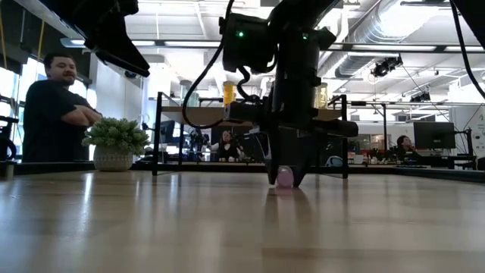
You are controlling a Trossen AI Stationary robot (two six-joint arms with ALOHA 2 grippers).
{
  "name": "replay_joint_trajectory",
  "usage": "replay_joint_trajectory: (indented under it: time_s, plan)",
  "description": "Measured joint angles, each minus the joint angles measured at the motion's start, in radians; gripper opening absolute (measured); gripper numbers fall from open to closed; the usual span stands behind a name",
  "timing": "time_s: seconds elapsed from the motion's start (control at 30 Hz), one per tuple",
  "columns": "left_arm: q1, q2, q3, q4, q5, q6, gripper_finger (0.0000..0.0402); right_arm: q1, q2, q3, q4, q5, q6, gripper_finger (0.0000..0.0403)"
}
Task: Pick and place medicine bottles onto shelf by color
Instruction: Put the purple pill bottle on the shelf aligned with the purple pill bottle
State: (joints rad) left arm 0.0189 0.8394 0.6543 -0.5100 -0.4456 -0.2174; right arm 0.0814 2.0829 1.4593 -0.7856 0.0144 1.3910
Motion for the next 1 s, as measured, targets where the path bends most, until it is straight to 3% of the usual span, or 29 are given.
replay_joint_trajectory:
  time_s: [0.37,0.73,1.0]
  plan:
    - [0.000,0.000,0.000,-0.002,0.043,-0.016,0.0229,0.003,-0.002,-0.001,-0.010,-0.003,-0.177,0.0076]
    - [0.000,0.000,0.000,-0.003,0.056,-0.008,0.0229,0.047,-0.055,-0.003,0.041,0.050,-0.295,0.0077]
    - [0.000,0.000,0.000,0.022,0.103,-0.008,0.0229,0.096,-0.154,-0.002,0.151,0.214,-0.472,0.0077]
